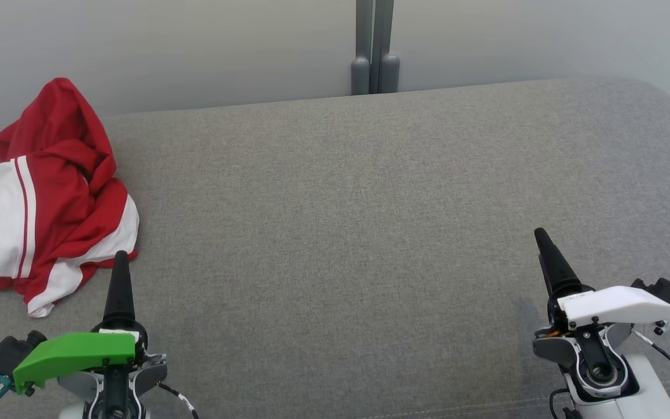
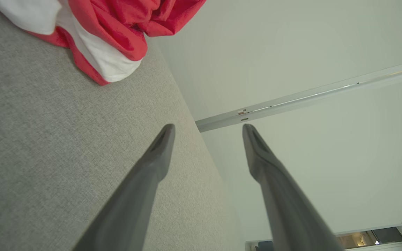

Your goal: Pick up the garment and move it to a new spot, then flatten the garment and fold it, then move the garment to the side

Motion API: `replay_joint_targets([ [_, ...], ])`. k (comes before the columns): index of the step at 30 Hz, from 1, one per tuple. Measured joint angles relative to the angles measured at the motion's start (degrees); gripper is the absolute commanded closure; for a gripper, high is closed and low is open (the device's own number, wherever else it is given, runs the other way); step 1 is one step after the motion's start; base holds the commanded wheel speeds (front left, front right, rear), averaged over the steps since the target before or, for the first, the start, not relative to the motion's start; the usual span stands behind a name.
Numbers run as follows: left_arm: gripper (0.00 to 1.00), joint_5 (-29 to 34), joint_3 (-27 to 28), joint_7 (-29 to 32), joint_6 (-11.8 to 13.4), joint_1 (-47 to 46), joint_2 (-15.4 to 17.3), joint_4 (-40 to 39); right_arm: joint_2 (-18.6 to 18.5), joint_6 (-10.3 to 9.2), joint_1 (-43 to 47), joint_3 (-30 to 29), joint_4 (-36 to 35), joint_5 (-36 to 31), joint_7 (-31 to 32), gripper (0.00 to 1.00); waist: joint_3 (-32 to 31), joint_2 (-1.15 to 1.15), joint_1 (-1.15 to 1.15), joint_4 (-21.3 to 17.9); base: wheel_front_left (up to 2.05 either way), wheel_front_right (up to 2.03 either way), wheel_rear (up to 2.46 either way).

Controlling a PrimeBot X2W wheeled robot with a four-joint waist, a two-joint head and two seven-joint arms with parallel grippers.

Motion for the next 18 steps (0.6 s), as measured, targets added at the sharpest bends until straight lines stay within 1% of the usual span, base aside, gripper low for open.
replay_joint_targets([
  [14,0.00,16.96,-2.49,-2.42,3.55,1.95,0.02,-4.03,-0.11,0.00,0.41,2.65,-2.02,-17.49,-3.49,0.00,-0.21,0.00,0.00,-0.06,0.00,0.00,0.00],
  [18,0.00,23.37,-3.47,-3.07,4.28,2.10,0.03,-4.45,-0.16,0.00,0.54,3.41,-2.88,-22.58,-4.33,0.00,-0.30,0.00,0.00,-0.06,0.00,0.00,0.00],
])
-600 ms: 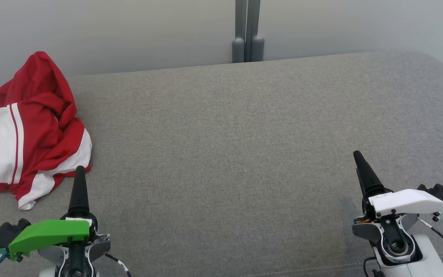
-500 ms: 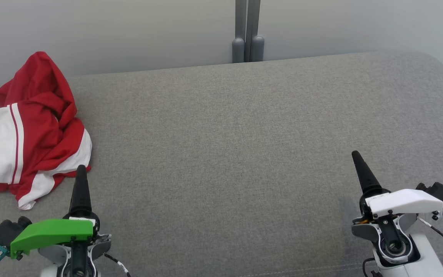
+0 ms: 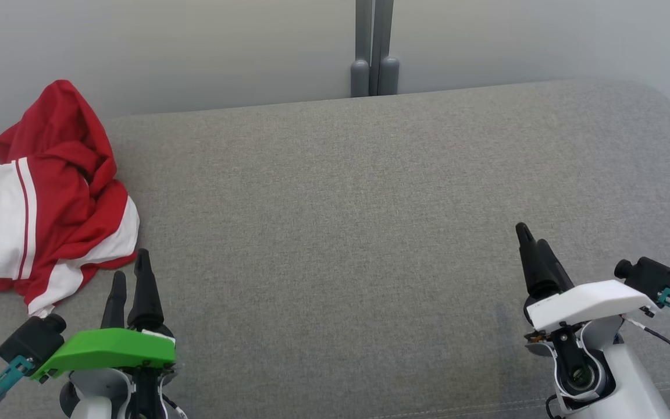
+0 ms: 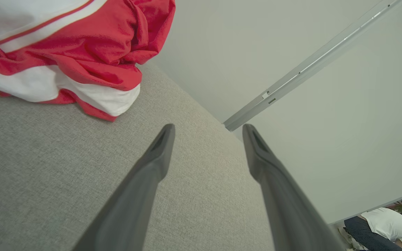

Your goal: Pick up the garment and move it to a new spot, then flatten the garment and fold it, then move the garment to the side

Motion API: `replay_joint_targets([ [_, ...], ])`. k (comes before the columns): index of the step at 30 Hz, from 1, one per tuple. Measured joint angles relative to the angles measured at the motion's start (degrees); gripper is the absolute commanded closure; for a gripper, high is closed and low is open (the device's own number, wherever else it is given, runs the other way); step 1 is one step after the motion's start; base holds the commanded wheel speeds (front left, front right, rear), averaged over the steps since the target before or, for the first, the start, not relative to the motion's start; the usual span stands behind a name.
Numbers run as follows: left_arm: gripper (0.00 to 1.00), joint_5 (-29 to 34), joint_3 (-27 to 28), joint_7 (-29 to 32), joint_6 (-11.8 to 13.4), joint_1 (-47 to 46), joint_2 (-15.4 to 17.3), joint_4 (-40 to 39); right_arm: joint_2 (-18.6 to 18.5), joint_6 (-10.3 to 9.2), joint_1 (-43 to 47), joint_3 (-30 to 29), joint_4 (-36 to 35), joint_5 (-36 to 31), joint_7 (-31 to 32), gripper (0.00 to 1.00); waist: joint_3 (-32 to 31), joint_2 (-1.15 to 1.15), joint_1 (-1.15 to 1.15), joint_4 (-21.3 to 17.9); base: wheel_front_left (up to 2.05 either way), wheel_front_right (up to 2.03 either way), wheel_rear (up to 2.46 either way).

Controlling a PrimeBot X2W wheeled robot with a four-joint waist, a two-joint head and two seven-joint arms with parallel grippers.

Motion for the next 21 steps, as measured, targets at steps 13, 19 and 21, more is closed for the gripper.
replay_joint_targets([
  [13,0.00,14.57,-2.18,-1.97,1.78,0.95,0.46,-0.96,-0.10,0.01,0.84,1.52,-2.18,-16.84,-2.78,0.00,-0.39,0.00,0.00,0.13,0.00,0.00,0.00],
  [19,0.00,20.13,-3.57,-2.89,2.70,1.22,1.14,-0.90,-0.14,0.01,0.99,2.05,-1.97,-22.59,-4.08,0.00,-0.72,0.00,0.00,0.22,0.00,0.00,0.00],
  [21,0.00,21.12,-3.76,-3.07,2.79,1.41,1.25,-0.91,-0.15,0.01,1.02,2.18,-1.88,-24.05,-4.36,0.00,-0.81,0.00,0.00,0.23,0.00,0.00,0.00],
])
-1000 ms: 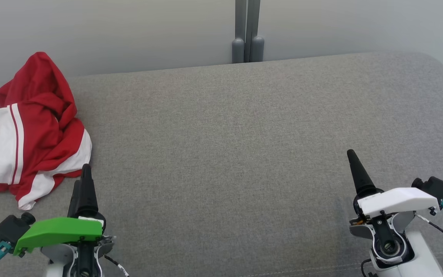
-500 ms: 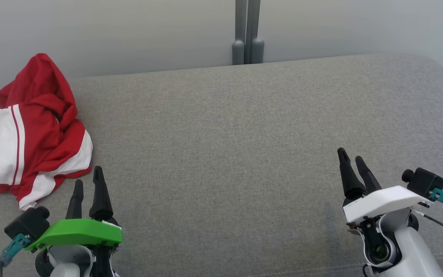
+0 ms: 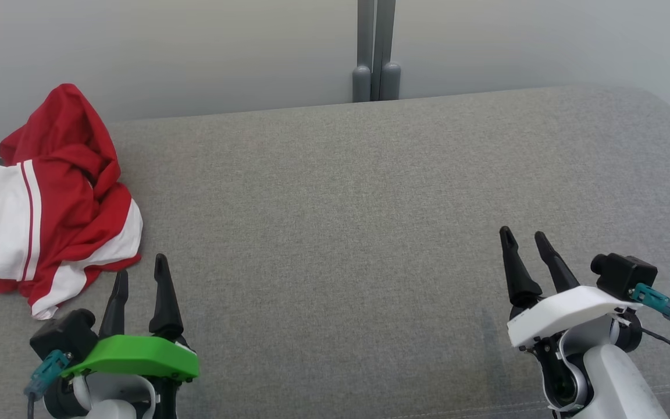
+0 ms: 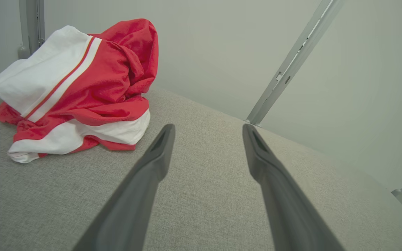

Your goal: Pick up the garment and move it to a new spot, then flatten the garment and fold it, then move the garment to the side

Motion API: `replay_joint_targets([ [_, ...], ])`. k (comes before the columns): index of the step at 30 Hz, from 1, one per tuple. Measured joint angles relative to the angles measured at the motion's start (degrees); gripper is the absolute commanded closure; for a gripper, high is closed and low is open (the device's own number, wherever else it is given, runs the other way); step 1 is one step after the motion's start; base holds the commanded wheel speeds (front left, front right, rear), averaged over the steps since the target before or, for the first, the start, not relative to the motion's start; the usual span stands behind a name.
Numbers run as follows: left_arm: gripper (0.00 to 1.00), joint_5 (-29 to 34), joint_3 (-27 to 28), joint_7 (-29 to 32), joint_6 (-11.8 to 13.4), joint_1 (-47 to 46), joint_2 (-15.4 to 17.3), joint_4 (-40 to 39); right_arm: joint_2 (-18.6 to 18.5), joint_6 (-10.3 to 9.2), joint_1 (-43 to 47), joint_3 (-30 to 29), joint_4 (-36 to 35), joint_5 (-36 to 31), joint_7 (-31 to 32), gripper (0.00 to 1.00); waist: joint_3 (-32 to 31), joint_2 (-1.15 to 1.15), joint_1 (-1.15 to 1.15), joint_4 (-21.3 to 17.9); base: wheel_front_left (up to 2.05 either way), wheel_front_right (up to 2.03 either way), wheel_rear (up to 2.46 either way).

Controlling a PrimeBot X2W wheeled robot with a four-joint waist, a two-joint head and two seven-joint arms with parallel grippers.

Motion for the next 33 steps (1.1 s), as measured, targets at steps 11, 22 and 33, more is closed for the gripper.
replay_joint_targets([
  [11,0.00,6.02,-0.99,-1.33,0.67,0.94,0.80,-0.05,-0.08,0.00,0.09,0.41,0.34,-6.39,-1.85,0.00,-0.29,0.00,0.00,0.16,0.00,0.00,0.00],
  [22,0.00,11.41,-1.88,-2.50,1.62,1.54,1.02,-0.56,-0.12,0.00,0.12,1.80,0.32,-12.90,-2.92,0.00,-0.51,0.00,0.00,0.18,0.00,0.00,0.00],
  [33,0.00,16.77,-2.53,-3.69,2.49,2.16,1.16,-1.19,-0.19,0.00,0.25,2.67,-0.37,-16.99,-3.27,0.00,-0.52,0.00,0.00,-0.03,0.00,0.00,0.00],
])
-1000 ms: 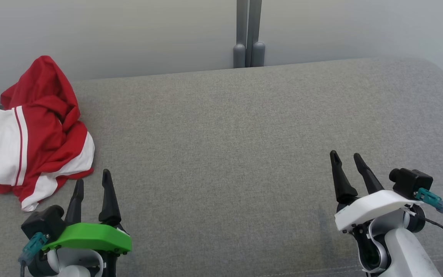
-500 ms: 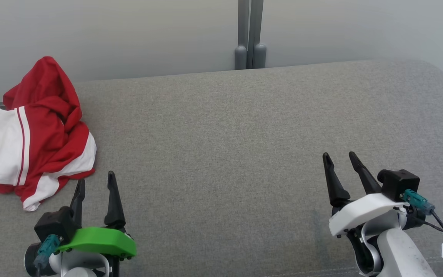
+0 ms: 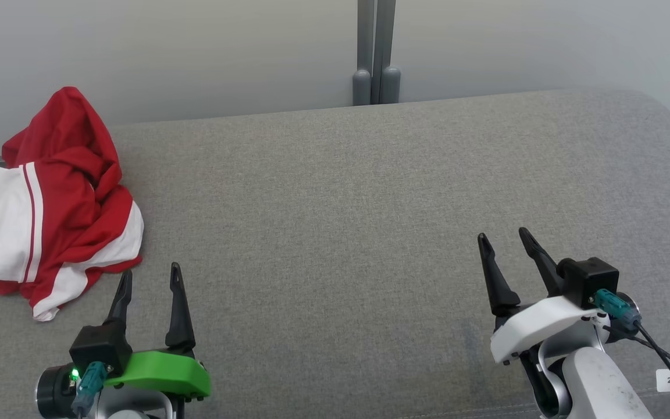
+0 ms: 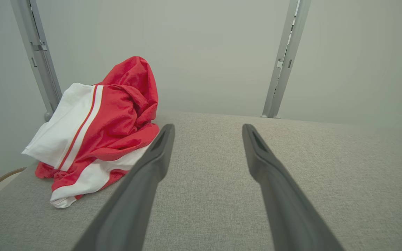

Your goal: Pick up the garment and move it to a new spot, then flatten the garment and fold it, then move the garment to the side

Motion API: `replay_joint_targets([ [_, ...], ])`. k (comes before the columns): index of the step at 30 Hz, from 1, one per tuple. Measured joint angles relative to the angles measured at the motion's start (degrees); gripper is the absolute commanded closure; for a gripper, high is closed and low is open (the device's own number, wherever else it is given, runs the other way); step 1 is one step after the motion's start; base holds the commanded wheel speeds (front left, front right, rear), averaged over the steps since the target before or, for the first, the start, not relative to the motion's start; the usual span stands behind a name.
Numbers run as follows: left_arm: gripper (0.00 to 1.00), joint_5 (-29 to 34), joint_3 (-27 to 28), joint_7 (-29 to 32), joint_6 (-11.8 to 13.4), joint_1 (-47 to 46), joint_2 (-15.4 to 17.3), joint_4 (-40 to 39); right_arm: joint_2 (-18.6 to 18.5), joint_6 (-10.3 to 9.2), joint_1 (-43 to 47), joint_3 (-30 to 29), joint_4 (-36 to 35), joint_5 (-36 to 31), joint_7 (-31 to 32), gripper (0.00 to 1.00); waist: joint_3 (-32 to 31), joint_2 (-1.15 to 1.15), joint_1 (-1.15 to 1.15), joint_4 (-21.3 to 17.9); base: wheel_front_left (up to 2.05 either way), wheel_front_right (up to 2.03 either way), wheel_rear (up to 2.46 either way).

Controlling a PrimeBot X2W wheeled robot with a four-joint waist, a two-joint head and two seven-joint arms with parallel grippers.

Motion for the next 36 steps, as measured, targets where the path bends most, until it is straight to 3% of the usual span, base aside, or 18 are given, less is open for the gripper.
replay_joint_targets([
  [14,0.00,5.45,-1.12,-1.26,-0.11,0.03,0.81,0.57,-0.05,0.01,0.76,0.41,-1.18,-3.55,-1.16,0.00,0.05,0.00,0.00,0.19,0.00,0.00,0.00],
  [29,0.00,10.88,-1.41,-2.60,0.70,1.68,0.80,-1.86,-0.13,0.01,1.10,1.57,-1.78,-2.19,-1.99,0.00,-0.31,0.00,-0.01,0.10,0.00,0.00,0.00],
  [36,0.00,10.66,-1.31,-2.59,0.66,1.80,0.71,-2.11,-0.13,0.01,1.12,1.62,-1.52,-0.01,-2.00,0.00,-0.31,0.00,0.00,0.10,0.00,0.00,0.00],
])
